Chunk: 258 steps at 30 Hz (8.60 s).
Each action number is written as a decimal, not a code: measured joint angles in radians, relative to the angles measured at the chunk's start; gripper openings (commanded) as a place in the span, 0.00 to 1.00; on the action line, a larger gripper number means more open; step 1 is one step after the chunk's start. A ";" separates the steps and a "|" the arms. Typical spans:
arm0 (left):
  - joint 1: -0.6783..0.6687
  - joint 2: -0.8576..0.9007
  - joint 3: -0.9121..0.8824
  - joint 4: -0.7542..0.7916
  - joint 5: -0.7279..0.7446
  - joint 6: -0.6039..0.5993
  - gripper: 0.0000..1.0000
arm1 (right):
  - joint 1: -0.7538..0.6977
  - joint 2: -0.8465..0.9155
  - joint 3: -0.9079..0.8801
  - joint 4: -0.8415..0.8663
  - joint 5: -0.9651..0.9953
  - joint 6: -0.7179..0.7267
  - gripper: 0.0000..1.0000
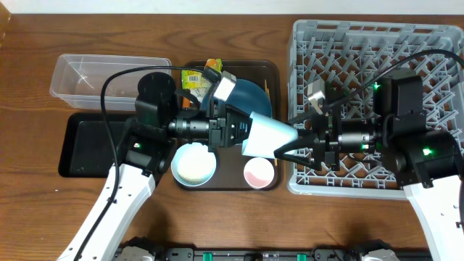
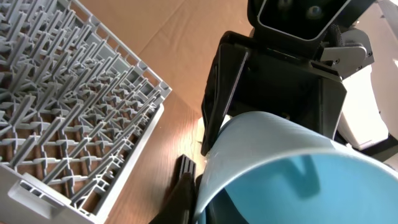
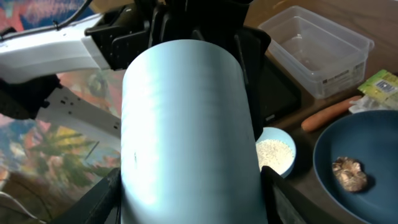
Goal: Sort waste into correct bins and load items into the dishwasher rack
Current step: 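Lift the light-blue cup and hand it to the right gripper, then carry the light-blue cup with right gripper and place it in rack, then grasp the pink cup with the left gripper and lift it, then hand the pink cup from left gripper to right gripper, then place the pink cup in the rack's front-right corner with right gripper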
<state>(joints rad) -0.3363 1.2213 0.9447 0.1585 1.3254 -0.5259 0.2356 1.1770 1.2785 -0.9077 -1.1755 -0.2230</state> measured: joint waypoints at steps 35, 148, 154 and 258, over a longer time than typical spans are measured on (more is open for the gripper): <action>0.050 0.005 0.000 -0.001 -0.041 -0.054 0.98 | -0.523 0.112 0.014 -0.465 1.261 0.481 0.38; -0.450 0.047 0.011 -0.780 -1.144 0.143 0.72 | -0.684 0.103 0.126 -0.383 0.805 0.309 0.81; -0.469 0.210 0.011 -0.749 -1.244 0.149 0.65 | -0.684 0.104 0.126 -0.385 0.805 0.309 0.81; -0.001 0.020 0.129 -0.177 -0.023 -0.002 0.98 | -1.080 0.328 0.132 -0.401 1.027 0.447 0.46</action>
<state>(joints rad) -0.3374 1.2415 1.0737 -0.0181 1.3029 -0.5274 -0.8448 1.5055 1.4109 -1.3083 -0.1482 0.2241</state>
